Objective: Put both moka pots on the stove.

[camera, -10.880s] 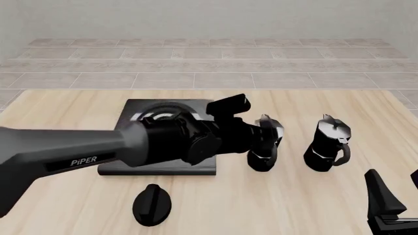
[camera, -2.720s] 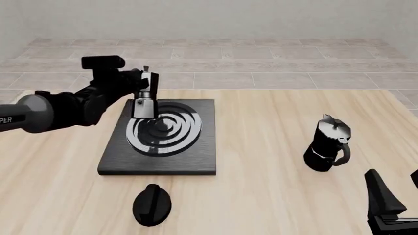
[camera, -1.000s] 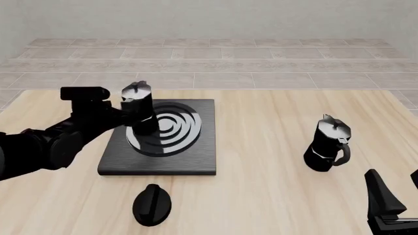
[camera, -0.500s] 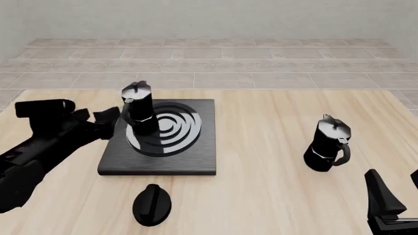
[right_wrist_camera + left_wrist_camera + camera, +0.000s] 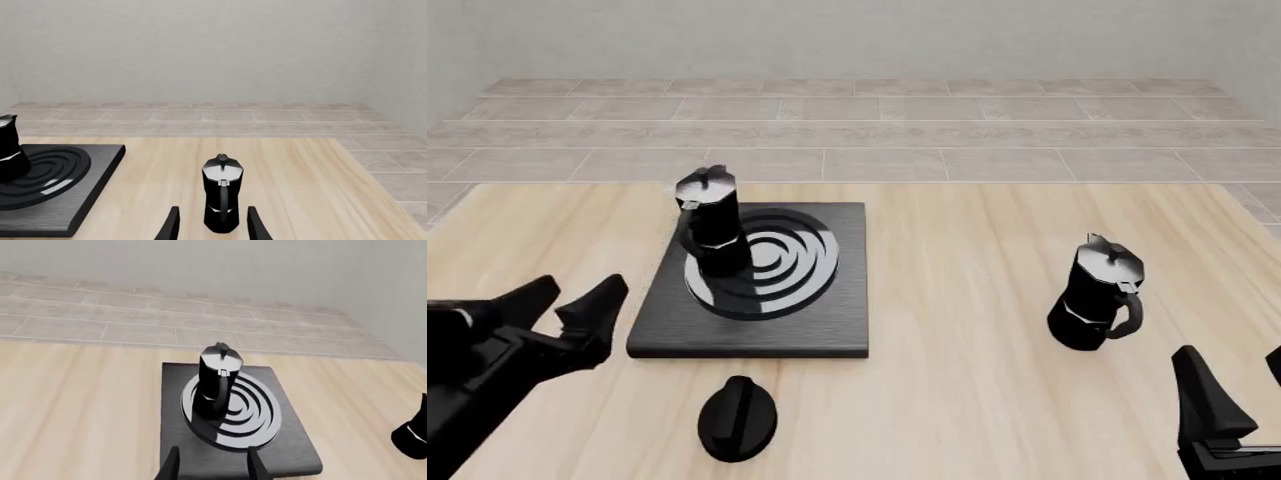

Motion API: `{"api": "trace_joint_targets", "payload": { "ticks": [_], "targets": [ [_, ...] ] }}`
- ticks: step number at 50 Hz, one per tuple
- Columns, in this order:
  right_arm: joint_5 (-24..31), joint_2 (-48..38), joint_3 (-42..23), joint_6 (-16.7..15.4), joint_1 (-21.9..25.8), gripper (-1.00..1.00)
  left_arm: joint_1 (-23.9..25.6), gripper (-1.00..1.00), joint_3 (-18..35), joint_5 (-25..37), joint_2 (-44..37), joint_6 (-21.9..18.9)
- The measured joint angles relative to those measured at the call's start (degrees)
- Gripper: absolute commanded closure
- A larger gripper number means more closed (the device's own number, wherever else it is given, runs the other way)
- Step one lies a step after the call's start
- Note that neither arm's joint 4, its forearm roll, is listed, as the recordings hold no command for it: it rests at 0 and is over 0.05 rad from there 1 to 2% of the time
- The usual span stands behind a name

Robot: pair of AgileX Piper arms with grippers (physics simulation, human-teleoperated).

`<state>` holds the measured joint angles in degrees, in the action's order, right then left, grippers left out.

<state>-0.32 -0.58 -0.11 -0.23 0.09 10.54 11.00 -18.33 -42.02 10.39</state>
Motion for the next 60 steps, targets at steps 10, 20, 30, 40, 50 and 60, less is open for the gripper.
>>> {"api": "trace_joint_targets", "payload": {
  "ticks": [10, 20, 30, 40, 50, 60],
  "targets": [
    [0.0, 0.0, 0.0, 0.0, 0.0, -1.0, -1.16, -1.0, -5.47, -2.85, 5.18, -1.81],
    [-0.15, -0.13, 0.03, 0.01, 0.07, -1.0, -2.3, -1.0, -8.96, -3.93, 11.09, -5.16],
    [-0.19, -3.13, -1.48, 1.19, 0.55, -1.0, -2.41, -1.0, -10.22, 0.48, 20.89, -8.46],
    [1.35, -12.36, -7.12, 3.08, 1.46, -1.0, -2.46, -1.0, -10.68, 1.71, 24.02, -9.67],
    [6.2, -19.9, -13.39, 5.97, 2.2, -1.0, -2.47, -1.0, -10.88, 2.57, 25.77, -10.28],
    [12.06, -26.88, -19.38, 6.85, 2.08, -1.0, -2.48, -1.0, -10.93, 2.93, 26.34, -10.44]
  ]
}}
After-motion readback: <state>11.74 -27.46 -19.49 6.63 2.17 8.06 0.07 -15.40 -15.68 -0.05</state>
